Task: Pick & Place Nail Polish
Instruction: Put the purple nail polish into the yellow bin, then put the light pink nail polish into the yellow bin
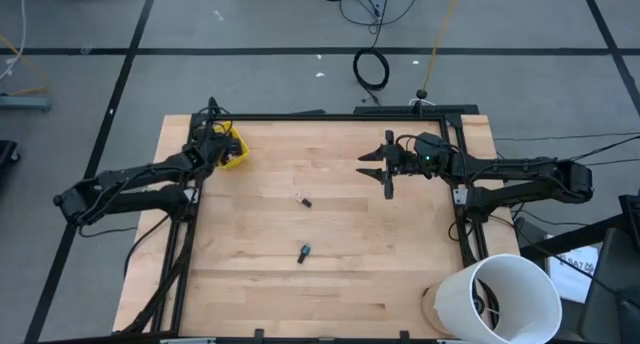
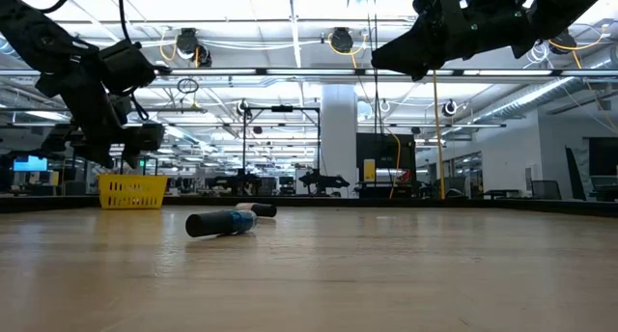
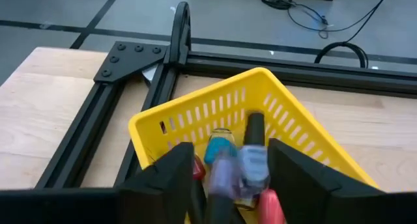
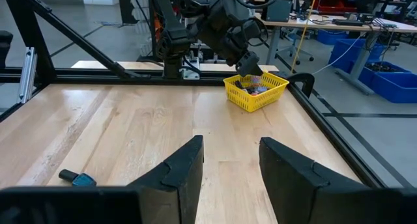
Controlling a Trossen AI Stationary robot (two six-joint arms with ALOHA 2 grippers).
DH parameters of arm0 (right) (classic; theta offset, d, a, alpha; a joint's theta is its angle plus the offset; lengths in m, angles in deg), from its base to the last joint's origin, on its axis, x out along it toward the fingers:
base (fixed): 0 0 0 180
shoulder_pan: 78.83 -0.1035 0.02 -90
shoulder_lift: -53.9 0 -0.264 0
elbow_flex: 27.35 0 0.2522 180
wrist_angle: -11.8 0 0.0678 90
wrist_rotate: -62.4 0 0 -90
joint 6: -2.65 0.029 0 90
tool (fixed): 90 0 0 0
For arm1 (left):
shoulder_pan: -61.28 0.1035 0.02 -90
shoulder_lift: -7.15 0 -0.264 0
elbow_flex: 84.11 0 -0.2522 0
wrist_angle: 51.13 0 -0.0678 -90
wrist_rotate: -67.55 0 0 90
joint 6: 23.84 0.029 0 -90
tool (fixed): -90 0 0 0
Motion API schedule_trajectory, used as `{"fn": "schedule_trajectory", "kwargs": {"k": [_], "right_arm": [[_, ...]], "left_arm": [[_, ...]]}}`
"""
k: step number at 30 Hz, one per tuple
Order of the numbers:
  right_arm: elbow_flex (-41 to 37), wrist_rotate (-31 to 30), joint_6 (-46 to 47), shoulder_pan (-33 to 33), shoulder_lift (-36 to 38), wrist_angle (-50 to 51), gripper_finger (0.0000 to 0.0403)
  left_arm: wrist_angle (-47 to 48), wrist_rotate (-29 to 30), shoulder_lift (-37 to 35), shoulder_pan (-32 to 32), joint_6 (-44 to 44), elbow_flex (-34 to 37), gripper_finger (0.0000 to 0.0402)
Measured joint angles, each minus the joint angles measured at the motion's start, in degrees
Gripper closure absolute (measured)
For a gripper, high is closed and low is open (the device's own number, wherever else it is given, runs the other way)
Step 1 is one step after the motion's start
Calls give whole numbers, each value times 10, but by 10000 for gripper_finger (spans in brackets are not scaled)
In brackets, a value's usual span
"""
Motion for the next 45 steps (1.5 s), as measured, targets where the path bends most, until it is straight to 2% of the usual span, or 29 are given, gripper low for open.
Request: {"fn": "schedule_trajectory", "kwargs": {"k": [4,9,13,16,19,26,34,39,45], "right_arm": [[0,0,0,0,0,0,264],[0,-3,19,-10,-14,-11,264],[4,-56,26,-45,-62,-57,263],[37,-101,22,-69,-122,-64,256],[82,-119,37,-86,-190,-48,238],[180,-118,87,-112,-358,12,190],[255,-118,121,-124,-508,12,192],[283,-117,140,-129,-539,0,196],[283,-118,140,-134,-542,-1,197]], "left_arm": [[0,0,0,0,0,0,176],[-1,0,0,0,0,0,154],[-1,0,0,-1,-3,0,146],[-2,0,0,-1,-15,0,145],[-4,0,0,-1,-22,0,145],[-16,-11,0,-1,-18,0,144],[-27,-14,0,-2,-20,0,144],[-27,-15,0,-2,-20,0,144],[-27,-15,0,-1,-20,0,144]]}}
